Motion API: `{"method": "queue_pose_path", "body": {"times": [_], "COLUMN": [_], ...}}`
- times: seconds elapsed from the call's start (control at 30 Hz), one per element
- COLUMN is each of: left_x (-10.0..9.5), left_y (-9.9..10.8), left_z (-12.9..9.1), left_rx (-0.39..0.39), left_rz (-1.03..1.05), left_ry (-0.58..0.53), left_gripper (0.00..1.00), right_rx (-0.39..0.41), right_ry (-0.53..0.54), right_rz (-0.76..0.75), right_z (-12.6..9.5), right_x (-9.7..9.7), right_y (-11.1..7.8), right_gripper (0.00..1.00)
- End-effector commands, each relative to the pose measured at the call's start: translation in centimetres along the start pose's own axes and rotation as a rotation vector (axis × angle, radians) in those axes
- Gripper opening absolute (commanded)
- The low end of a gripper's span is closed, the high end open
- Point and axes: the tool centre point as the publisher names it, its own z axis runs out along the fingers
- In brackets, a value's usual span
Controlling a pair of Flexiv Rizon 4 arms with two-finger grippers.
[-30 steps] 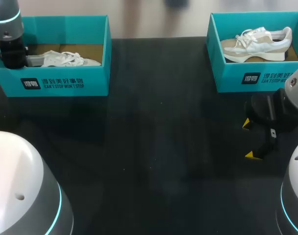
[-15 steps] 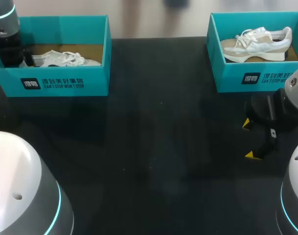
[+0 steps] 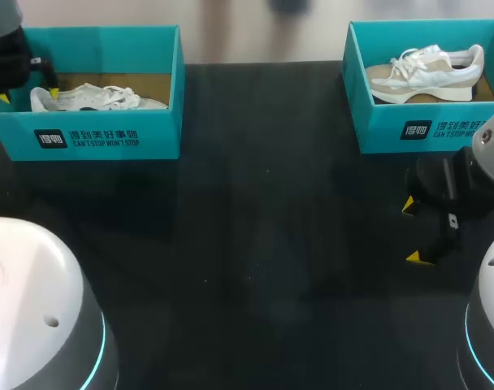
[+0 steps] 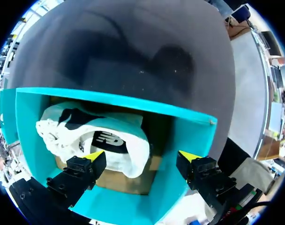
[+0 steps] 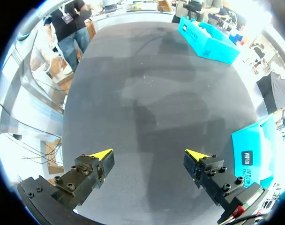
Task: Take the shoe out of the shoebox, open the shoe tongue, remove and reinsert the insole, then place the shoe into the shoebox
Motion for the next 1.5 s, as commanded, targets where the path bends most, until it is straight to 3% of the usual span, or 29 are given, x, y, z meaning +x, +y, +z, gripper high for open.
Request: {"method": "queue_pose_path", "body": {"times": [0.03, 0.2, 0.5, 0.77, 0.93, 1.17, 1.33, 1.4, 1.5], "left_x": [0.4, 1.0, 2.0, 2.3, 2.3, 2.3, 2.3, 2.3, 2.3], "left_y": [-1.8, -3.0, -4.9, -6.5, -6.5, -6.5, -6.5, -6.5, -6.5], "left_z": [-4.4, -7.5, -12.1, -14.0, -14.0, -14.0, -14.0, -14.0, -14.0], "left_rx": [-0.013, 0.014, -0.010, 0.030, 0.030, 0.030, 0.030, 0.030, 0.030], "left_rz": [0.013, 0.043, 0.072, 0.116, 0.116, 0.116, 0.116, 0.116, 0.116], "left_ry": [0.000, -0.041, -0.027, -0.043, -0.043, -0.043, -0.043, -0.043, -0.043], "left_gripper": [1.00, 1.00, 1.00, 1.00, 1.00, 1.00, 1.00, 1.00, 1.00], "right_rx": [0.003, 0.003, 0.003, 0.003, 0.003, -0.006, 0.058, 0.118, 0.141], "right_ry": [-0.001, -0.001, -0.001, -0.001, -0.001, 0.008, -0.012, -0.002, -0.013], "right_rz": [0.000, 0.000, 0.000, 0.000, 0.000, 0.135, 0.224, 0.272, 0.329], "right_z": [0.1, 0.1, 0.1, 0.1, 0.1, -2.7, -5.5, -6.4, -7.5], "right_x": [0.1, 0.1, 0.1, 0.1, 0.1, -8.1, -14.2, -16.1, -18.7], "right_y": [0.1, 0.1, 0.1, 0.1, 0.1, -0.4, -1.1, -1.2, -1.4], "right_gripper": [1.00, 1.00, 1.00, 1.00, 1.00, 1.00, 1.00, 1.00, 1.00]}}
